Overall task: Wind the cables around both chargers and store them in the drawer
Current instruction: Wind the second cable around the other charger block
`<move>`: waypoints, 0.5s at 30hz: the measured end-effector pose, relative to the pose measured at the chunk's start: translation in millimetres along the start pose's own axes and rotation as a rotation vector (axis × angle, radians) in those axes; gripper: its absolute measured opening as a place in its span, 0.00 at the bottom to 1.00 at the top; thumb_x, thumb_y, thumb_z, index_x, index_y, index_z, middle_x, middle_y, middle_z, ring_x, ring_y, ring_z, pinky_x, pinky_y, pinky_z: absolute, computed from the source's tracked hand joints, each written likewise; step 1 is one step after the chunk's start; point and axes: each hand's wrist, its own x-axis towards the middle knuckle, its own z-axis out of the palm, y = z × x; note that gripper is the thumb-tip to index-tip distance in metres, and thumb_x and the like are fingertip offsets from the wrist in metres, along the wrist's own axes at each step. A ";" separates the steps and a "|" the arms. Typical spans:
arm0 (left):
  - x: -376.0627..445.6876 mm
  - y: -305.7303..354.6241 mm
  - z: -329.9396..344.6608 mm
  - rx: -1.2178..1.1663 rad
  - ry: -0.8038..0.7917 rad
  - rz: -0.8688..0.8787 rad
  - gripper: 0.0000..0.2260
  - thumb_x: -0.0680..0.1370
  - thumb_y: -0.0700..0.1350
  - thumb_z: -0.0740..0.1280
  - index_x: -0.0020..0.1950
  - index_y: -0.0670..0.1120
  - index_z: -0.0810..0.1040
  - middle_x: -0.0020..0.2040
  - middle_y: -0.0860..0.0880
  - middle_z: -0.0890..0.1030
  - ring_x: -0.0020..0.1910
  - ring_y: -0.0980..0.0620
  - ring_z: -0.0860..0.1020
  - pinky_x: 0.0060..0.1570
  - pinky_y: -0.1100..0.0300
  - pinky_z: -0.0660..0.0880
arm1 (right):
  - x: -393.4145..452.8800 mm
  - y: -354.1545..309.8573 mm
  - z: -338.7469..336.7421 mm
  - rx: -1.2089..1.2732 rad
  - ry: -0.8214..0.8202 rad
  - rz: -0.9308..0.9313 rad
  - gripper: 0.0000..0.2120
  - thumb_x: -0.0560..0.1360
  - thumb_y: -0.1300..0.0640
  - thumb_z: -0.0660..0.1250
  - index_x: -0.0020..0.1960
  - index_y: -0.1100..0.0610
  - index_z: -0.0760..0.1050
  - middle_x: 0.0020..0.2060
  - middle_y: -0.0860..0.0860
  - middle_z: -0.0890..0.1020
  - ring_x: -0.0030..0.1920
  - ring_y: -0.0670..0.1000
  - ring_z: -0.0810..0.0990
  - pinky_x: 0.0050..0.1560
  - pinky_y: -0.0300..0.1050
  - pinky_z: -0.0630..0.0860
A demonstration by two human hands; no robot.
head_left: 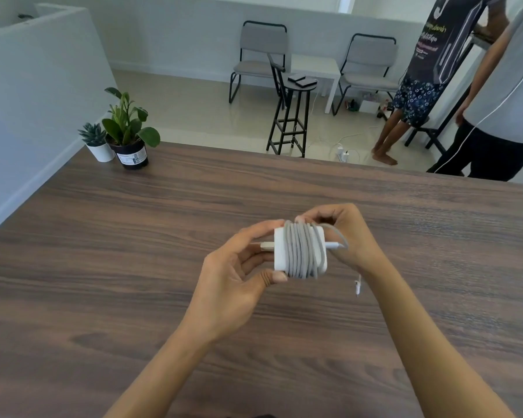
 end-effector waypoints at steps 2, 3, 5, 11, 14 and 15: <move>4.9 6.4 -1.9 0.006 0.071 0.044 0.25 0.66 0.38 0.75 0.62 0.45 0.74 0.58 0.51 0.80 0.57 0.50 0.79 0.54 0.62 0.76 | -6.5 12.0 10.0 -0.007 0.017 0.040 0.07 0.71 0.66 0.71 0.37 0.57 0.83 0.30 0.58 0.81 0.28 0.48 0.74 0.35 0.40 0.71; 7.9 8.9 -3.5 0.027 0.108 0.059 0.25 0.66 0.38 0.76 0.61 0.45 0.74 0.57 0.54 0.81 0.56 0.53 0.80 0.53 0.64 0.76 | -10.3 16.8 14.9 -0.008 0.035 0.061 0.09 0.71 0.65 0.71 0.35 0.53 0.83 0.28 0.57 0.79 0.28 0.48 0.71 0.33 0.39 0.69; 13.4 10.2 -7.9 0.051 0.187 0.066 0.24 0.67 0.36 0.75 0.61 0.44 0.74 0.53 0.58 0.82 0.53 0.58 0.80 0.50 0.68 0.76 | -18.4 23.4 24.1 0.010 0.074 0.079 0.08 0.70 0.59 0.73 0.33 0.49 0.83 0.26 0.53 0.76 0.28 0.44 0.68 0.32 0.38 0.65; 24.0 -6.8 -18.3 0.181 0.346 0.005 0.24 0.69 0.34 0.73 0.63 0.45 0.74 0.53 0.54 0.81 0.52 0.59 0.81 0.54 0.60 0.78 | -39.6 18.9 39.0 -0.272 0.167 -0.090 0.03 0.68 0.52 0.75 0.41 0.45 0.84 0.28 0.48 0.78 0.29 0.46 0.72 0.33 0.44 0.70; 26.1 -15.5 -21.5 0.254 0.362 -0.015 0.24 0.69 0.36 0.74 0.64 0.47 0.74 0.55 0.52 0.81 0.53 0.57 0.81 0.56 0.55 0.77 | -45.6 10.5 35.9 -0.459 0.153 -0.185 0.04 0.70 0.47 0.71 0.43 0.45 0.83 0.28 0.44 0.76 0.29 0.44 0.71 0.29 0.45 0.71; 26.3 -18.4 -22.3 0.277 0.363 -0.017 0.24 0.69 0.36 0.74 0.64 0.47 0.74 0.56 0.51 0.81 0.53 0.57 0.81 0.56 0.55 0.77 | -46.8 7.1 33.9 -0.503 0.154 -0.207 0.05 0.70 0.47 0.69 0.42 0.45 0.83 0.28 0.43 0.75 0.29 0.44 0.71 0.28 0.44 0.71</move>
